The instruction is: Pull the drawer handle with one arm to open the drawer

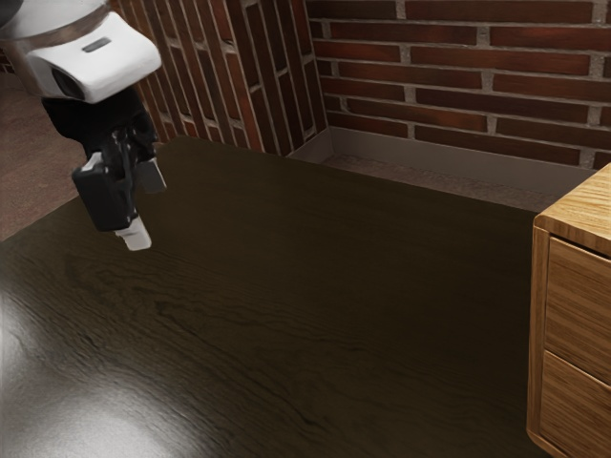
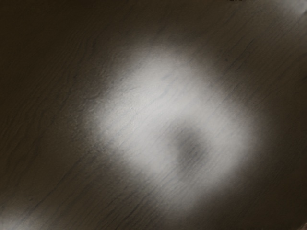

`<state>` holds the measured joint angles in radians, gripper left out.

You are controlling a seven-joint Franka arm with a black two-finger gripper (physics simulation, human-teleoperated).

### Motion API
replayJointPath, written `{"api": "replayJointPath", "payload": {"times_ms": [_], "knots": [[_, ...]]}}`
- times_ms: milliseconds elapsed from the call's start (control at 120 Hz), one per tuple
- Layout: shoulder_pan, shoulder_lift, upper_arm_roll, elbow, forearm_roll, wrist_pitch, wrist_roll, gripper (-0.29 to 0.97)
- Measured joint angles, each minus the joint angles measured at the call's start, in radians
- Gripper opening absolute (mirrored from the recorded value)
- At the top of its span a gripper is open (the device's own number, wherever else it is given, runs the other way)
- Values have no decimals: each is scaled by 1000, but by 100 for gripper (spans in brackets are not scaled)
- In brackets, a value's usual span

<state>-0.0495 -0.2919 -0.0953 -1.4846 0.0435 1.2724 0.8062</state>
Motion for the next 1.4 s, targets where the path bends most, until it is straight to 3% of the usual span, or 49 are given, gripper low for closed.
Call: {"api": "replayJointPath", "payload": {"times_ms": [183,417,725,1233,1400], "knots": [[-18,-60,-120,-37,-16,6,98,68],[-18,-52,-317,-39,-94,40,218,68],[-17,1,-495,-38,-153,144,341,68],[-54,171,-537,-25,-159,358,398,68],[-113,220,-537,-3,-117,427,379,68]]}}
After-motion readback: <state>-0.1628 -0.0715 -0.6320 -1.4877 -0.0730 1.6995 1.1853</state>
